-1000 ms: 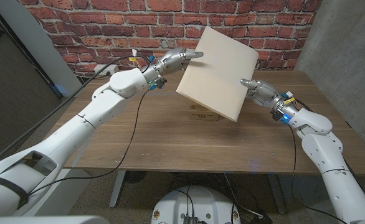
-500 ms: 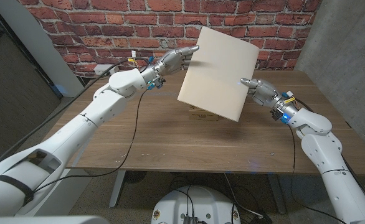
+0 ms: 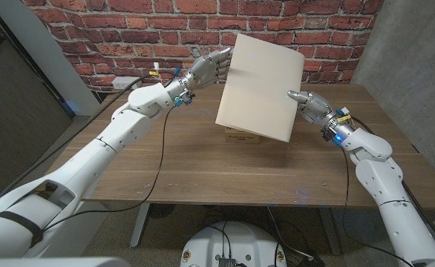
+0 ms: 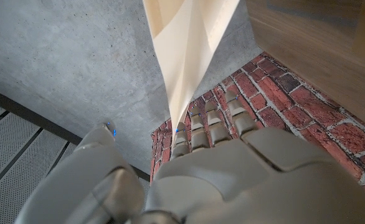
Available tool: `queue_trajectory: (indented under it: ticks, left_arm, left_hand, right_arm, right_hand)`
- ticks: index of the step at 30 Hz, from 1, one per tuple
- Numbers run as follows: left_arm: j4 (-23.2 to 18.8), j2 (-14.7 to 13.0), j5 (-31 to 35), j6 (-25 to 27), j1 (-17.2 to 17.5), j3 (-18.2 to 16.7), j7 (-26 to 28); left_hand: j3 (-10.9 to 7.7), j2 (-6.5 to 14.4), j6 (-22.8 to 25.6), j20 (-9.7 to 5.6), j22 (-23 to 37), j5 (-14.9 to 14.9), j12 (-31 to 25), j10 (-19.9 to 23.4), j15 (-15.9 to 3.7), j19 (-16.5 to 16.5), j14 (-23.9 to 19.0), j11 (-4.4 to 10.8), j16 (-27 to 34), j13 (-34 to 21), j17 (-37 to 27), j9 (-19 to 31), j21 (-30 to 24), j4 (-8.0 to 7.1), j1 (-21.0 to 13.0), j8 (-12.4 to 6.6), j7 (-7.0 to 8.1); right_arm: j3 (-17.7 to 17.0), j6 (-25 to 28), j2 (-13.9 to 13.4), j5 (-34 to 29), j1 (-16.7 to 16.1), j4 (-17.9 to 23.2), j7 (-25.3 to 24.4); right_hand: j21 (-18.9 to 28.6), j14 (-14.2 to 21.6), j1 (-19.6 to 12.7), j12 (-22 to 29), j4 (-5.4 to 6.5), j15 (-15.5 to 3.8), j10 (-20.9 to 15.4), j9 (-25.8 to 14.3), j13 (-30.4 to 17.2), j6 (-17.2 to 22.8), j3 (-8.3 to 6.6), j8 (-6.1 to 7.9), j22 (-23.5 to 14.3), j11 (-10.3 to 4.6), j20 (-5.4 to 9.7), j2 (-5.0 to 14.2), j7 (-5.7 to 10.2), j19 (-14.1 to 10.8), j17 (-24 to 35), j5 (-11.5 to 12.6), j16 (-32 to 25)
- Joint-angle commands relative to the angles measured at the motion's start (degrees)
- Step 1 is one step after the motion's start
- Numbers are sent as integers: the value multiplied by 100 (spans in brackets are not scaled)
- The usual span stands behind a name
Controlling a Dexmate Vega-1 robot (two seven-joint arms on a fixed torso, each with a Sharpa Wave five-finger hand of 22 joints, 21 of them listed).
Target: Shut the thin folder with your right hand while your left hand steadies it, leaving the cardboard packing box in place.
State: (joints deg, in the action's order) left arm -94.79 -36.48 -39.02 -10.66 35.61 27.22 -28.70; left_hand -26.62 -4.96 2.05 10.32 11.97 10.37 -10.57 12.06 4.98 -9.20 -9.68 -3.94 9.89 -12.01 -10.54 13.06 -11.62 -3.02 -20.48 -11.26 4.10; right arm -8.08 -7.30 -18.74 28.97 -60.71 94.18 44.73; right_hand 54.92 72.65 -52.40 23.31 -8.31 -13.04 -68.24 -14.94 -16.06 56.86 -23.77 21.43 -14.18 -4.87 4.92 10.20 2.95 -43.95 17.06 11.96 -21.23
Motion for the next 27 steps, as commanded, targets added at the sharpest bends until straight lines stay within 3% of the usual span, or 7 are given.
queue_trajectory:
  ticks: [1, 8, 17, 27]
  left_arm:
    - [-126, 81, -251, -409, 451, -363, 493]
    - [-247, 93, 338, -1060, 845, -618, 1255]
    - [-356, 39, 1276, -1644, 1256, -845, 2162]
    - [-478, -178, 1244, -1760, 1541, -1036, 2261]
  left_hand:
    - [34, 15, -290, -76, 31, 30, 21, -285, 7, 314, 322, 77, -18, -3, -13, -41, 50, 7, 52, 70, 126]
    - [70, 30, -658, -125, 38, 39, 32, -781, 8, 608, 755, 219, -7, 19, -11, -107, 32, 13, 79, 104, 380]
    - [119, 21, -742, -186, 38, 51, 36, -1156, -21, 834, 1055, 283, -14, 41, -10, -147, 36, 2, 132, 66, 467]
    - [145, 18, -700, -233, 37, 60, 3, -1218, -29, 981, 1186, 313, -7, 52, -8, -163, 51, -6, 162, 33, 499]
  right_arm:
    - [74, -220, 160, -62, 190, -277, -195]
    - [55, -252, 239, -45, 276, -433, -300]
    - [60, -233, 285, -125, 356, -551, -435]
    - [78, -184, 379, -195, 381, -607, -586]
  right_hand:
    - [115, 62, -76, 38, 1, 0, -155, -31, -42, 77, -67, 55, -88, 103, 713, -9, -3, 41, 52, -34, -60]
    - [202, 78, -99, 41, 0, 4, -173, -35, -75, 82, -87, 67, -149, 106, 717, -30, -8, 75, 86, -42, -76]
    - [290, 75, -111, 84, 18, 10, -303, -48, -134, 83, -114, 87, -136, 159, 718, -48, -26, 123, 142, -53, -89]
    - [360, 67, -116, 85, 32, 12, -321, -54, -187, 92, -136, 105, -110, 140, 715, -59, -30, 167, 187, -57, -93]
